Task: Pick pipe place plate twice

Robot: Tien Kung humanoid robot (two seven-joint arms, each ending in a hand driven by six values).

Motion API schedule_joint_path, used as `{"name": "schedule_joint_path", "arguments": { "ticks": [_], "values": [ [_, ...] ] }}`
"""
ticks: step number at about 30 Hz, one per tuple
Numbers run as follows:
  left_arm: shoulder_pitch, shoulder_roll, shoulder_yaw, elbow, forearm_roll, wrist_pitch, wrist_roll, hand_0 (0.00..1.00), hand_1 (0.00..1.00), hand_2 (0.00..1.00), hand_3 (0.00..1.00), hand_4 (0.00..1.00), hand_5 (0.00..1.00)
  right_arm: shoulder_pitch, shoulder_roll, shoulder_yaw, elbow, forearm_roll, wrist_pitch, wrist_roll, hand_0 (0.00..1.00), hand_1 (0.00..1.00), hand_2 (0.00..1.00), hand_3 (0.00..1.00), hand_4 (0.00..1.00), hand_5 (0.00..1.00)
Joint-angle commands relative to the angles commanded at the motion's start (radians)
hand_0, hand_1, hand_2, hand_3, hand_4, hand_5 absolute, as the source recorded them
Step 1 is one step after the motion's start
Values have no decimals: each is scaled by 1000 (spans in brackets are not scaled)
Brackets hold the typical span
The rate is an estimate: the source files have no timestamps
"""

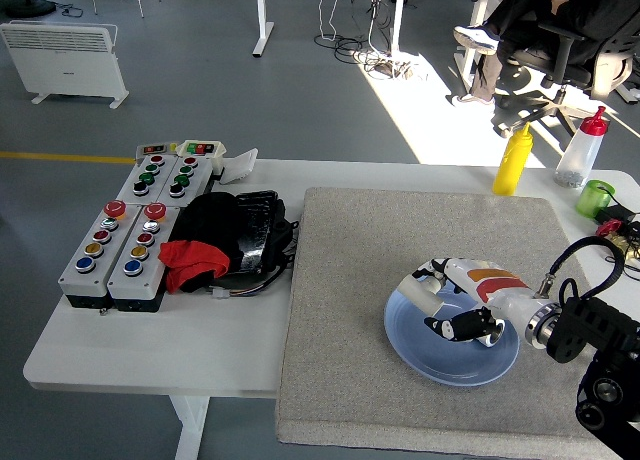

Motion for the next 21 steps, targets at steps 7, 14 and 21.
{"name": "schedule_joint_path", "arguments": {
  "ticks": [7, 14, 21],
  "values": [
    [4, 0, -2, -1, 3, 0, 2, 683, 675, 712, 663, 393, 998, 0, 8, -15, -18, -33, 35, -3, 923, 837, 888, 805, 717, 365],
    [5, 0, -4, -1, 6, -1, 2, 683, 675, 711, 663, 393, 998, -3, 11, -10, -24, -57, 36, 4, 971, 883, 952, 879, 764, 362],
    [1, 0, 0, 1, -2, 0, -3, 684, 675, 711, 662, 393, 998, -7, 11, 10, -30, -56, 33, 7, 997, 912, 998, 960, 801, 376]
  ]
}}
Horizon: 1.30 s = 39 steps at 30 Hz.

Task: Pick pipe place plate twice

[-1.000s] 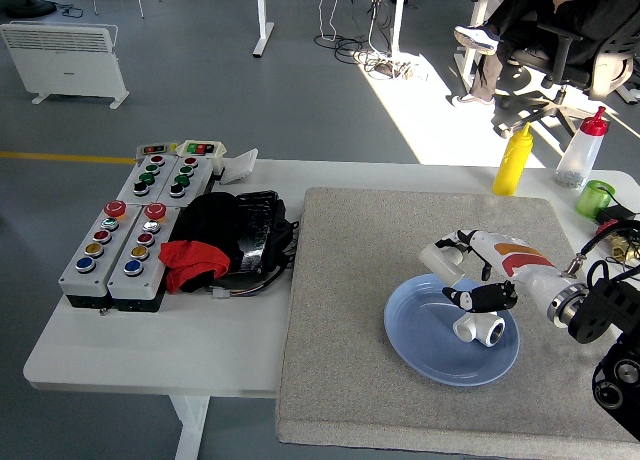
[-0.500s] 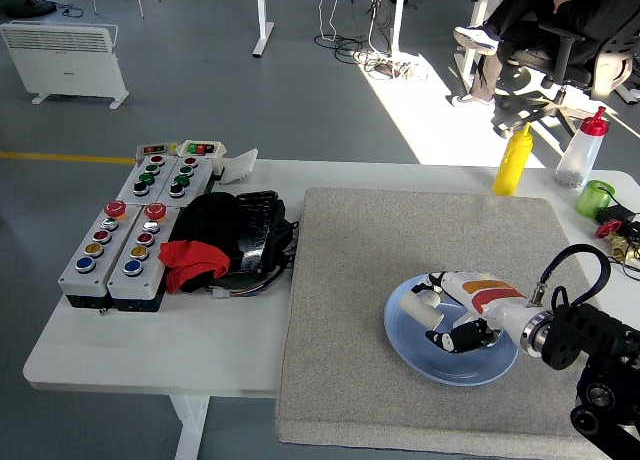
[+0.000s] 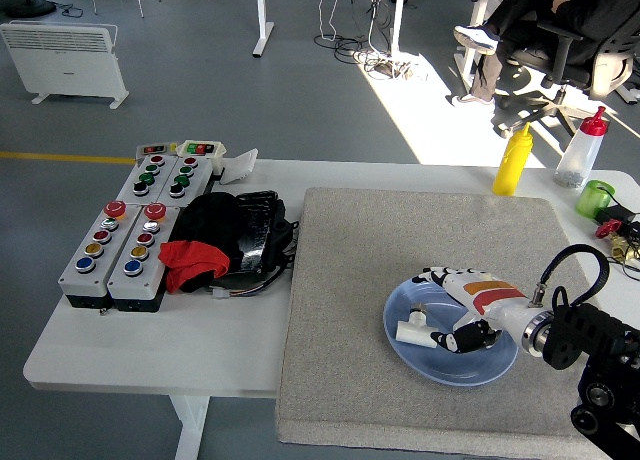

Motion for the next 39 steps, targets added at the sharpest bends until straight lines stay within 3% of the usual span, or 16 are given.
{"name": "schedule_joint_path", "arguments": {
  "ticks": [3, 6, 7, 12, 13, 18, 19, 20, 29, 31, 35, 39],
  "values": [
    [-3, 0, 1, 1, -3, 1, -3, 684, 675, 711, 662, 393, 998, -9, 3, 24, 0, 8, -15, 8, 998, 915, 998, 959, 801, 372],
    [-6, 0, 1, 2, -5, 2, -5, 684, 675, 711, 662, 393, 998, -26, 11, 76, 1, 30, -62, 33, 998, 915, 998, 959, 801, 372],
    [-6, 0, 1, 2, -6, 2, -6, 683, 675, 710, 662, 392, 998, -35, 15, 102, 0, 42, -90, 44, 980, 892, 964, 918, 754, 361],
    [-9, 0, 0, 3, -4, 2, -8, 683, 675, 710, 662, 392, 998, -79, 28, 217, -5, 99, -190, 98, 980, 892, 964, 918, 754, 361],
    [-10, 0, -1, 3, -3, 2, -9, 683, 675, 710, 661, 392, 998, -98, 35, 255, -8, 130, -221, 118, 942, 846, 937, 869, 629, 304],
    [-11, 0, -3, 4, 0, 0, -9, 683, 675, 710, 661, 392, 998, -148, 51, 380, -14, 270, -305, 172, 942, 846, 937, 869, 629, 304],
    [-11, 0, -4, 4, 2, 0, -9, 682, 673, 710, 662, 391, 998, -161, 57, 397, -13, 291, -318, 185, 902, 815, 889, 843, 522, 263],
    [-11, 0, -5, 4, 4, 0, -9, 682, 673, 710, 662, 391, 998, -182, 63, 435, -13, 336, -337, 208, 902, 815, 889, 843, 522, 263],
    [-11, 0, -10, 4, 12, -1, -9, 681, 675, 710, 661, 390, 998, -313, 125, 674, 0, 702, -351, 339, 863, 797, 868, 830, 486, 286],
    [-12, 0, -12, 5, 16, -2, -9, 681, 675, 709, 661, 390, 998, -330, 133, 720, 1, 780, -338, 346, 840, 784, 859, 827, 506, 335],
    [-12, 0, -13, 5, 19, -2, -8, 681, 675, 709, 661, 390, 998, -347, 144, 791, 0, 949, -317, 352, 840, 784, 859, 827, 506, 335],
    [-13, 0, -10, 6, 16, -1, -9, 681, 673, 709, 660, 389, 998, -359, 150, 831, -6, 1118, -321, 368, 833, 783, 855, 822, 514, 377]
  ]
}}
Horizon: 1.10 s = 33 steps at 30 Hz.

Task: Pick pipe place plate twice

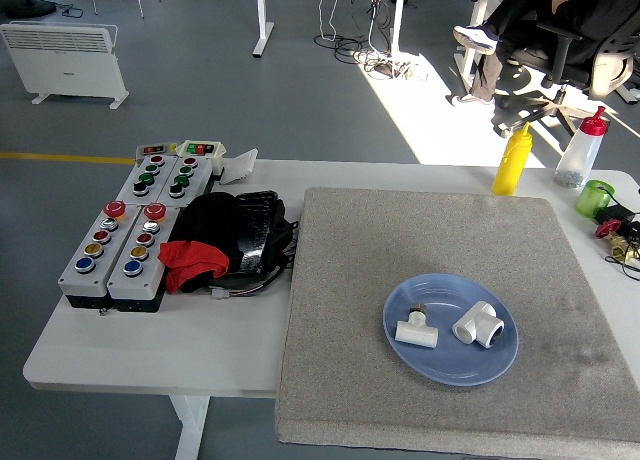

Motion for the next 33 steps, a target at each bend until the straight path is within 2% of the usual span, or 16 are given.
{"name": "schedule_joint_path", "arguments": {
  "ticks": [8, 10, 19, 33],
  "values": [
    [0, 0, -2, 0, 4, 0, 1, 681, 674, 708, 659, 386, 998, -10, 8, 16, -6, 337, -16, 7, 827, 778, 845, 810, 523, 413],
    [0, 0, -1, 0, 3, 0, 1, 681, 675, 708, 659, 385, 998, -12, 9, 18, -6, 390, -19, 7, 827, 778, 844, 809, 530, 438],
    [4, 0, -1, -1, 2, 2, 4, 681, 674, 709, 658, 382, 998, -20, 13, 20, -16, 413, -37, 5, 826, 777, 841, 801, 529, 449],
    [13, 0, 0, -3, 6, 3, 12, 680, 675, 709, 658, 380, 998, -33, 16, 13, -25, 427, -39, -1, 826, 776, 837, 800, 524, 458]
  ]
}}
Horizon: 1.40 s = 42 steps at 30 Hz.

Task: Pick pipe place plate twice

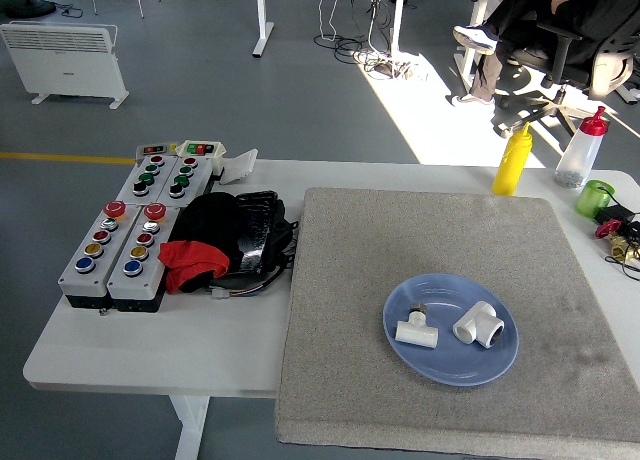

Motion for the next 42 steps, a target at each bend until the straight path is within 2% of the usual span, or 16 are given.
{"name": "schedule_joint_path", "arguments": {
  "ticks": [29, 42],
  "values": [
    [-10, 0, 16, 5, -29, 6, -12, 680, 675, 709, 657, 377, 998, 5, 5, 18, -19, 48, 0, -6, 828, 775, 833, 791, 520, 476],
    [-14, 0, 10, 5, -23, 6, -16, 680, 673, 709, 655, 377, 998, 0, 10, 55, -59, 83, 25, 35, 841, 773, 832, 790, 526, 495]
  ]
}}
